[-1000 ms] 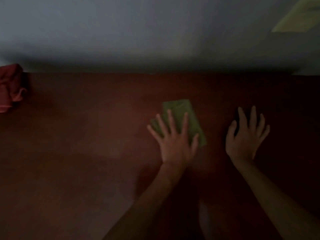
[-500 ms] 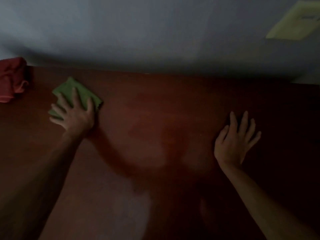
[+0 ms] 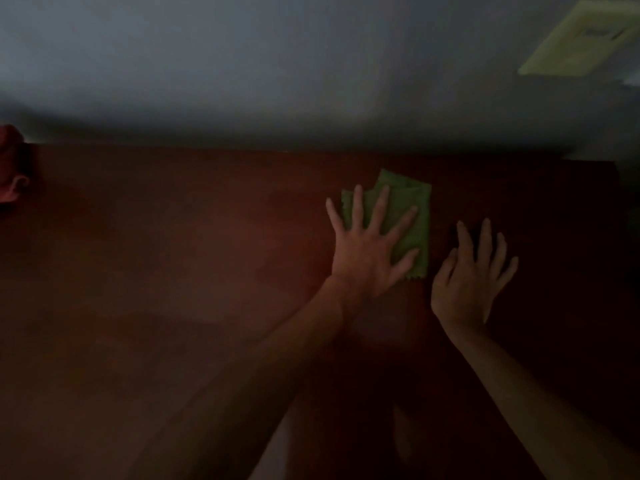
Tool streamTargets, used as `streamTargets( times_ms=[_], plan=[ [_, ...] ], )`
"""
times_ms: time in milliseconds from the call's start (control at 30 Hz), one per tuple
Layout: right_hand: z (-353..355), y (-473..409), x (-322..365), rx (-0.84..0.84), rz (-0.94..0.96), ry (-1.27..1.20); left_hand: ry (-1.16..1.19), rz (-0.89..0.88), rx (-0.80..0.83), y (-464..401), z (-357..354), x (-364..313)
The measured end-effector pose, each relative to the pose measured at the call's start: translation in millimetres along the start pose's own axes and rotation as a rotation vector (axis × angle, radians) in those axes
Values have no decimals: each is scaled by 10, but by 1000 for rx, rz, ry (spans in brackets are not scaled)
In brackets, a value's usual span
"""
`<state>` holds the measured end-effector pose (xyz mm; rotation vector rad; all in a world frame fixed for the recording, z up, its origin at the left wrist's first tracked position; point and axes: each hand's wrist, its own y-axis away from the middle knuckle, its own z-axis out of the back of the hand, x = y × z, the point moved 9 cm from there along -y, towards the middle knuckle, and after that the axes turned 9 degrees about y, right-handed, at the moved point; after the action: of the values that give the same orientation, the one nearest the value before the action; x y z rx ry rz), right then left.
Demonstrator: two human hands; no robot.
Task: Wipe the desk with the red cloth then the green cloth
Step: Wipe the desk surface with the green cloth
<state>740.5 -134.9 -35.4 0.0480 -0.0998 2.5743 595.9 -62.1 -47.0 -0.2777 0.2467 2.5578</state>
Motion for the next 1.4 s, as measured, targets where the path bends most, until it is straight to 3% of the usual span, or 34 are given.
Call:
streamTargets(
  times_ms=[100, 233, 300, 433, 567, 667, 767, 867, 933, 1000, 1100, 1233, 1400],
  plan=[
    [6, -14, 5, -13, 0, -12, 57, 10, -49, 14, 117, 478],
    [7, -13, 20, 3, -5, -11, 38, 454, -87, 295, 426, 2035],
    [11, -16, 29, 5, 1, -5, -3, 574, -96, 641, 599, 2617],
    [-7, -22, 31, 24, 9, -1, -12, 594, -141, 1322, 528, 2743],
    [-6, -19, 23, 20, 9, -23, 33, 649, -182, 1384, 328, 2280],
    [18, -33, -10, -29, -2, -133, 19, 529, -162, 1088, 154, 1387],
    [137, -9, -151, -132, -47, -508, 57, 354, -149, 748, -91, 140],
    [223, -35, -545, -137, -66, -818, 71, 121, -21, 420, -415, -1176],
    [263, -109, -1047, -148, -111, -773, 76, -13, 53, 260, -564, -1793],
    [335, -219, -1640, -209, -155, -569, 83, -83, 41, 101, -564, -2016],
    [314, -404, -2321, -83, -260, -276, 123, -49, -55, -87, -427, -1641],
    [-13, -436, -2530, 329, -358, -336, 79, 312, -157, -171, -119, -377],
    [0, -448, -2521, 284, -335, -334, 53, 731, -200, 53, 209, 967]
  ],
)
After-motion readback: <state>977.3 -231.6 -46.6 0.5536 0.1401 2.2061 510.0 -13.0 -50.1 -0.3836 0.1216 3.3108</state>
